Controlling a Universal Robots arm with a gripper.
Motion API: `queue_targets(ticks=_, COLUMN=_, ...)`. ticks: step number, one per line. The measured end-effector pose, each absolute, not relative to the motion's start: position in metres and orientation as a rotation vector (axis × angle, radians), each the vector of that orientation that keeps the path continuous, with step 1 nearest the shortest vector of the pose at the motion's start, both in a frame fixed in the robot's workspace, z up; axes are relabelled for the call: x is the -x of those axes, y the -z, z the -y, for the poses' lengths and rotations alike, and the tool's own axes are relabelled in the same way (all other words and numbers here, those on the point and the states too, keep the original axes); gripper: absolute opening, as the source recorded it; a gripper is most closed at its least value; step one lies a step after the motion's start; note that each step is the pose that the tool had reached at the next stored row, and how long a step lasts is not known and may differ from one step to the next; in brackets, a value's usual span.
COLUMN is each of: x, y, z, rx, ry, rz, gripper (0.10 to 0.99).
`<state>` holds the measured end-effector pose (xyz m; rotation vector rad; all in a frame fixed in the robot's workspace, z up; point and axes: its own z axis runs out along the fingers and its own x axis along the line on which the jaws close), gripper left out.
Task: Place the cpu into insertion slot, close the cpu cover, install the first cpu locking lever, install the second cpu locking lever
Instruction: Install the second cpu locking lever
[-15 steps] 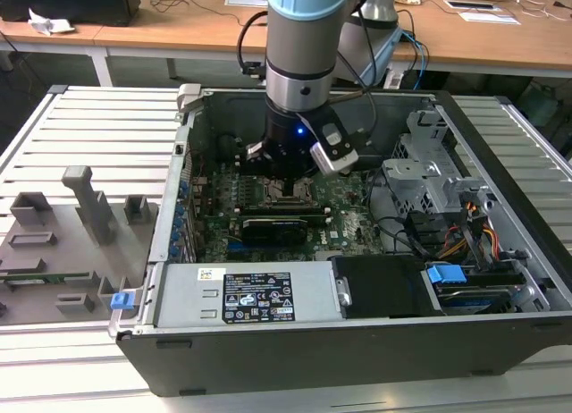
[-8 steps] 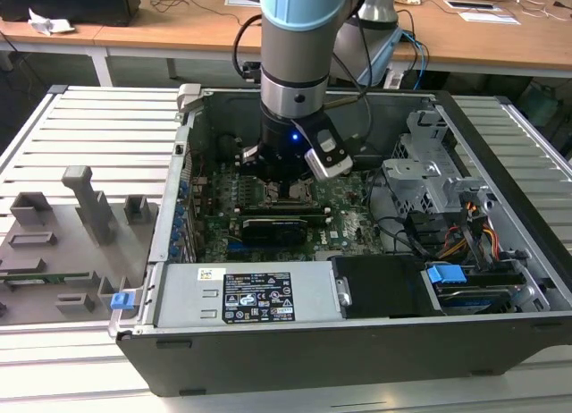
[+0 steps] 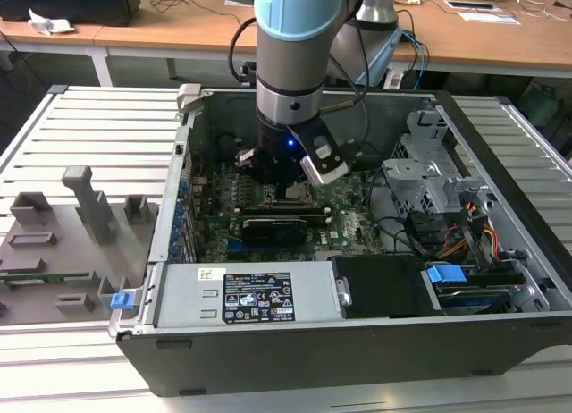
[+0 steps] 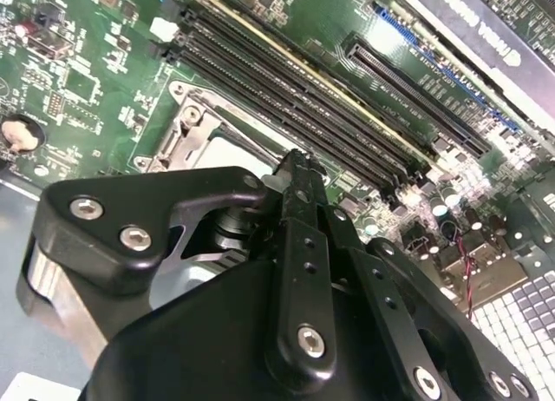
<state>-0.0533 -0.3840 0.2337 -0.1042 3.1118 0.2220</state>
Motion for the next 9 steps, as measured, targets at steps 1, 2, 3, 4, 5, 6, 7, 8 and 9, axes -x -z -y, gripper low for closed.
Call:
queue_targets(ticks=1, x=0.054, y=-0.232, z=0.384, rx=0.104, ry=-0.223, rz=-3.112, gripper=0.106)
queue_targets(ticks=2, x=0.056, y=-0.229, z=0.384, rx=0.104, ry=-0.223, rz=-3.112, gripper=0.106)
queue_targets(ticks=3, x=0.057, y=-0.225, z=0.384, rx=0.104, ry=-0.223, rz=-3.112, gripper=0.106)
queue_targets(ticks=4, x=0.058, y=-0.222, z=0.384, rx=0.104, ry=-0.223, rz=-3.112, gripper=0.106)
queue_targets(ticks=5, x=0.058, y=-0.219, z=0.384, rx=0.104, ry=-0.224, rz=-3.112, gripper=0.106)
queue_targets(ticks=6, x=0.060, y=-0.218, z=0.384, rx=0.104, ry=-0.227, rz=-3.111, gripper=0.106)
queue_targets(ticks=7, x=0.061, y=-0.218, z=0.384, rx=0.104, ry=-0.229, rz=-3.111, gripper=0.106)
queue_targets(ticks=8, x=0.062, y=-0.216, z=0.386, rx=0.104, ry=-0.242, rz=-3.110, gripper=0.106)
queue_targets(ticks=9, x=0.064, y=-0.216, z=0.390, rx=0.104, ry=-0.280, rz=-3.106, gripper=0.106)
